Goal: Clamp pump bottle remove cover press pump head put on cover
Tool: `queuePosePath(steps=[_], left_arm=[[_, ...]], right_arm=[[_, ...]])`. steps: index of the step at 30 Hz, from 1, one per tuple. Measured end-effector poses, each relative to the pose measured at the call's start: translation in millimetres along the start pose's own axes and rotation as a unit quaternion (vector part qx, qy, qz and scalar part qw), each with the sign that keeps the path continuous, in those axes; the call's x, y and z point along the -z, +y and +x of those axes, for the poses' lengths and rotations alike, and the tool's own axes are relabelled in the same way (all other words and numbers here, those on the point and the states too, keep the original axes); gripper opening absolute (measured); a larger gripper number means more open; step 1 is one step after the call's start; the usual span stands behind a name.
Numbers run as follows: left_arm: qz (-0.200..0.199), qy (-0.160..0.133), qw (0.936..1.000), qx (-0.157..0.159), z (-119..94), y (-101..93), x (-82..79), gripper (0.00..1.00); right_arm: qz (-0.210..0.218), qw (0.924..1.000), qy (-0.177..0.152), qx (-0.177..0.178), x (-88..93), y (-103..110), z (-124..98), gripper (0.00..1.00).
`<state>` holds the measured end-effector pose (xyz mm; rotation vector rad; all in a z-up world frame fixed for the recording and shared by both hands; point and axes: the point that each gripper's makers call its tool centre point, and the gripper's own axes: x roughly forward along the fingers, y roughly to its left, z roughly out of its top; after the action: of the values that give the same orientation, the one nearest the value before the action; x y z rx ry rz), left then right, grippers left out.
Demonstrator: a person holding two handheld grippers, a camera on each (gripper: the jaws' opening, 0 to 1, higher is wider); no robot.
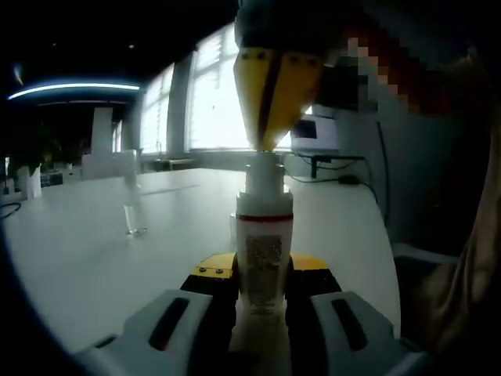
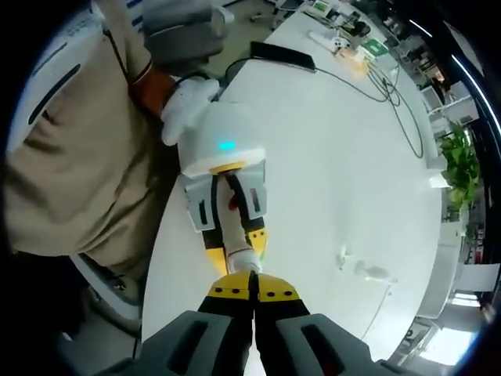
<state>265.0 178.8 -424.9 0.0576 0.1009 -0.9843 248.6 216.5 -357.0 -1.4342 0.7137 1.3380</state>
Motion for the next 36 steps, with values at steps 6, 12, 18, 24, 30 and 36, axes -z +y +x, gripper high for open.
queuePosePath(steps=[6, 12, 18, 24, 30, 36], left_arm=[[0.0, 0.0, 1.0, 0.001, -0.1, -0.1, 0.0, 0.14], [-0.001, 0.0, 1.0, 0.001, -0.4, -0.4, -0.2, 0.14], [0.0, 0.0, 1.0, -0.001, -0.4, 1.1, 0.0, 0.14], [0.001, 0.0, 1.0, -0.002, -0.6, 1.0, -0.1, 0.14], [0.0, 0.0, 1.0, -0.002, -0.6, 0.8, -0.2, 0.14], [0.0, 0.0, 1.0, -0.001, -0.1, 0.5, -0.1, 0.14]], right_arm=[[-0.002, 1.0, -0.003, 0.009, -0.8, -0.5, -3.4, 0.0], [0.004, 0.9999, -0.012, 0.01, -1.2, -1.4, -3.6, 0.0], [0.012, 0.9997, -0.02, 0.006, -1.7, -2.3, -3.2, 0.0], [0.013, 0.9997, -0.021, 0.006, -1.8, -2.3, -3.4, 0.0], [0.013, 0.9995, -0.028, 0.006, -2.6, -3.4, -3.8, 0.0], [0.015, 0.9992, -0.036, 0.004, -3.2, -3.9, -4.0, 0.0]])
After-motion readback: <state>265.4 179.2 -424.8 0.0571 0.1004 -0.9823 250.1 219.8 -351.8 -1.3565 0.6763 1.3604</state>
